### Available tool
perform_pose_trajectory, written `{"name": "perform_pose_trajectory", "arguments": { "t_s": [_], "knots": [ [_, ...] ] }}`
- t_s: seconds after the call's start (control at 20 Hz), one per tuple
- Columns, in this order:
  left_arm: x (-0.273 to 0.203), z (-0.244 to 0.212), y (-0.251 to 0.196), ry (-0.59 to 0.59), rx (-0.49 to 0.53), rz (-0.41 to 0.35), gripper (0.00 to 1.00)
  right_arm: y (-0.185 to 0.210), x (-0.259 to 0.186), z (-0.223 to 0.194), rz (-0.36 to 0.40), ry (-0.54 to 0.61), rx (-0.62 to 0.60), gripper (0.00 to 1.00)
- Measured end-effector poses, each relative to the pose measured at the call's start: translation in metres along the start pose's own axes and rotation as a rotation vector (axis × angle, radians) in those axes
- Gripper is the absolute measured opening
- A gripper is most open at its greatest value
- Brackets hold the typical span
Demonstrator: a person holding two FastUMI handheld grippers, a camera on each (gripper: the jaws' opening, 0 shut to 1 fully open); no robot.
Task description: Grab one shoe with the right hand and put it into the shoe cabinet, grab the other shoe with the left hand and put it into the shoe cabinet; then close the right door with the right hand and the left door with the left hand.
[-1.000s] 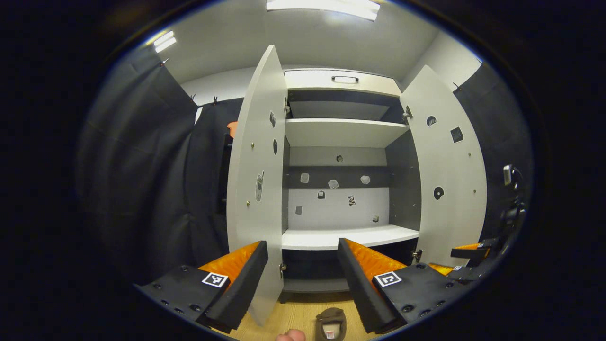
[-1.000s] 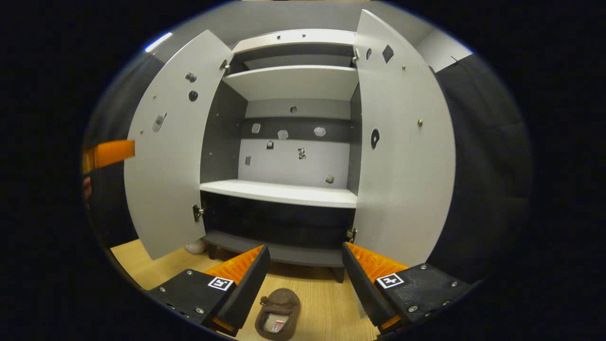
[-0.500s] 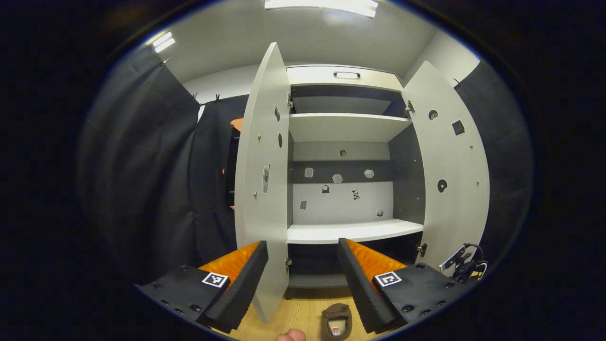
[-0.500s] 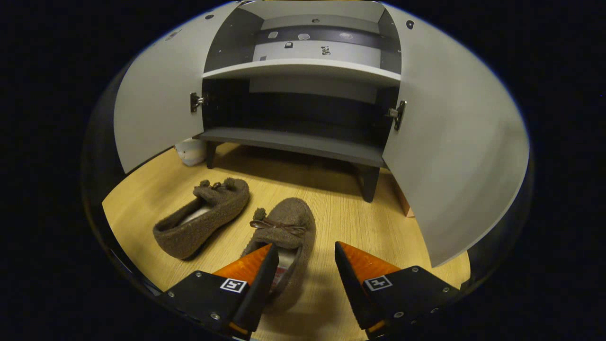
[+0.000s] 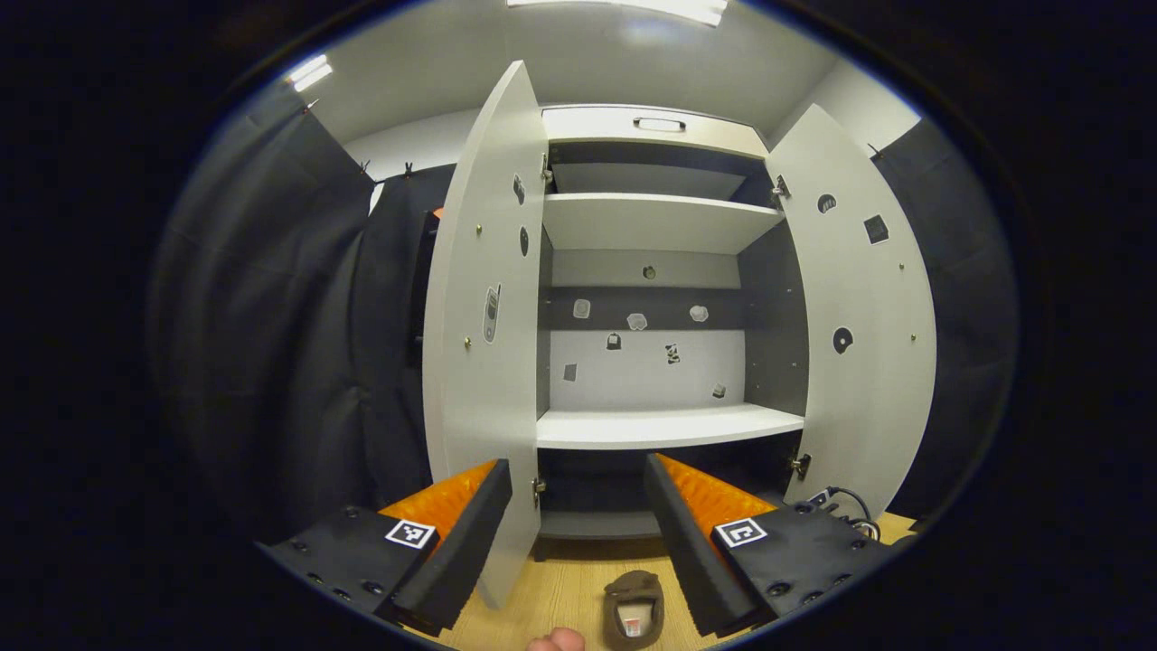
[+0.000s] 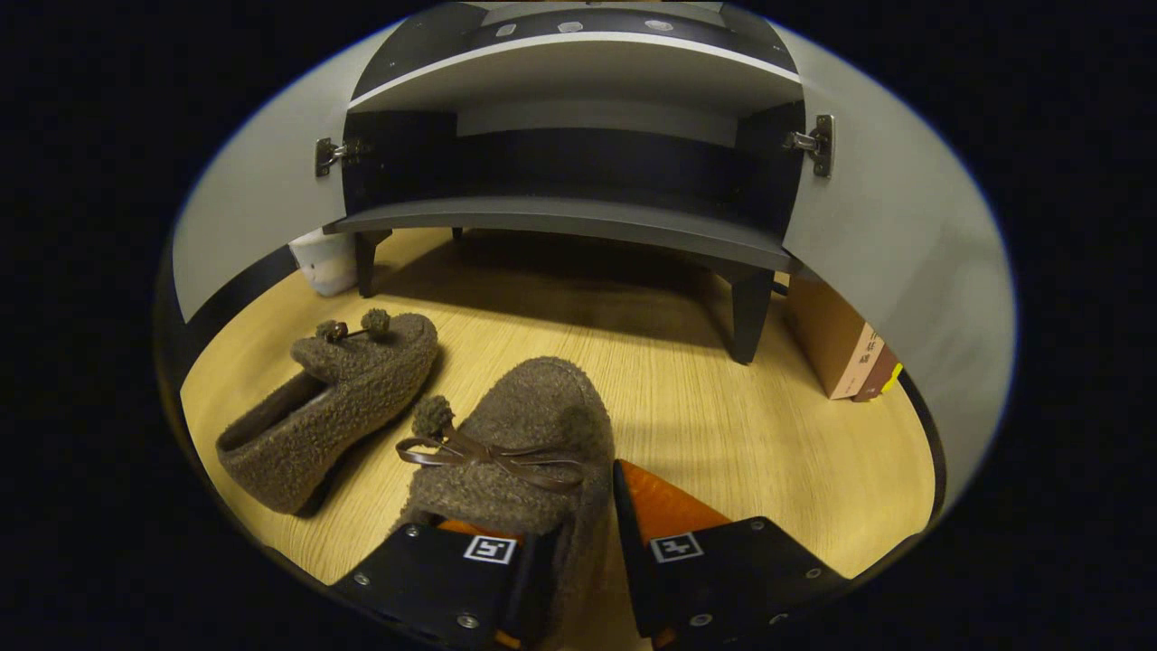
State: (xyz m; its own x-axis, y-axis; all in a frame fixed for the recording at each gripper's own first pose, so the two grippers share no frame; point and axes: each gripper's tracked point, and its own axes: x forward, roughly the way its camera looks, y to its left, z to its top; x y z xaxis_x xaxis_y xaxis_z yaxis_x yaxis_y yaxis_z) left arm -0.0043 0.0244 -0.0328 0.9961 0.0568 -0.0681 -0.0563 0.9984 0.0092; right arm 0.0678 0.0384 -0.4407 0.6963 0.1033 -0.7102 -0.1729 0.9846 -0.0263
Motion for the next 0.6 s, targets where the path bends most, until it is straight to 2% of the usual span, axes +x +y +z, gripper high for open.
{"name": "perform_pose_trajectory", "arguments": {
  "t_s": [0.05, 0.15, 0.2, 0.25, 0.4, 0.45, 0.6],
  "knots": [
    [0.004, 0.004, -0.003, -0.020, -0.002, -0.008, 0.96, 0.000, 0.003, -0.001, -0.003, -0.010, -0.004, 0.35],
    [0.010, 0.010, -0.003, -0.048, 0.005, 0.001, 0.96, -0.004, 0.006, 0.000, -0.028, -0.037, -0.021, 0.25],
    [0.012, 0.011, -0.004, -0.052, 0.007, -0.001, 0.96, -0.007, 0.005, 0.000, -0.043, -0.048, -0.039, 0.14],
    [0.014, 0.012, -0.006, -0.058, 0.006, -0.005, 0.96, -0.007, 0.003, 0.002, -0.054, -0.059, -0.052, 0.08],
    [0.015, 0.008, -0.007, -0.044, 0.014, -0.014, 0.94, -0.007, -0.015, 0.025, -0.076, -0.123, -0.036, 0.04],
    [0.015, 0.006, -0.008, -0.036, 0.019, -0.018, 0.96, -0.009, -0.031, 0.043, -0.090, -0.163, -0.016, 0.04],
    [0.012, -0.003, -0.011, -0.019, 0.028, -0.028, 0.96, -0.005, -0.091, 0.111, -0.102, -0.290, 0.042, 0.04]
  ]
}}
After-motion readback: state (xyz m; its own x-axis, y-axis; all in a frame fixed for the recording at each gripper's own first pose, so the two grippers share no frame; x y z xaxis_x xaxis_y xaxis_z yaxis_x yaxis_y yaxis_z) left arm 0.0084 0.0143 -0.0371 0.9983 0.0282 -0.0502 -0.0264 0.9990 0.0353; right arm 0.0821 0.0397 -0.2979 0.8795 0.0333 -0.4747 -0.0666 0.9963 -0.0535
